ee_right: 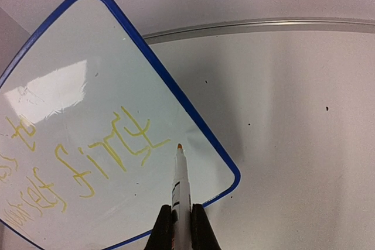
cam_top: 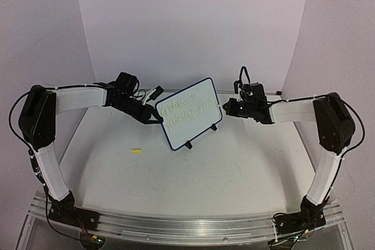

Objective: Write a sentence on the whiteboard
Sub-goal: Write on the whiteboard with the whiteboard marker without the cap.

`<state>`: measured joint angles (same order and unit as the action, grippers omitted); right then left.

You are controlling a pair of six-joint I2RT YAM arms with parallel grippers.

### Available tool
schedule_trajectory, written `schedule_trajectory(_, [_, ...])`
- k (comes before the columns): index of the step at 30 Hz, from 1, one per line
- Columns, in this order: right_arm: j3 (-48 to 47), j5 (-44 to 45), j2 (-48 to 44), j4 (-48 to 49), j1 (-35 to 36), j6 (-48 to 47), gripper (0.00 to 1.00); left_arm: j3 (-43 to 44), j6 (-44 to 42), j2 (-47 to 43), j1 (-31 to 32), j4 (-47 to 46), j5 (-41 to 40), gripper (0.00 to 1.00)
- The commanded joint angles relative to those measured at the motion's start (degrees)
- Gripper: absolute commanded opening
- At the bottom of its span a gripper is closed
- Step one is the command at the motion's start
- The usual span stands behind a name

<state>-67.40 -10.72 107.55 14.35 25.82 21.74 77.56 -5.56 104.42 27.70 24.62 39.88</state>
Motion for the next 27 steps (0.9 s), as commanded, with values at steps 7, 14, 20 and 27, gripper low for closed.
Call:
schedule_trajectory(7, [-3.8, 0.2, 3.6, 1.6, 0.3, 0.4, 0.00, 1.7, -0.8, 0.2, 0.2, 0.5, -0.9, 0.00])
schedule_trajectory(14, [-4.3, 0.0, 4.4, 1.6, 0.3, 0.5, 0.00, 1.7, -0.9, 0.3, 0.2, 0.5, -0.9, 0.00])
schedule_trajectory(20, [-4.2, 0.1, 4.2, 1.6, 0.2, 0.4, 0.00, 1.7, -0.8, 0.3, 0.2, 0.5, -0.9, 0.00])
schedule_trajectory(27, [-0.7, 1.4, 0.0, 1.6, 0.3, 1.9, 0.00, 1.5, 2.2, 0.0, 0.2, 0.2, -2.4, 0.00])
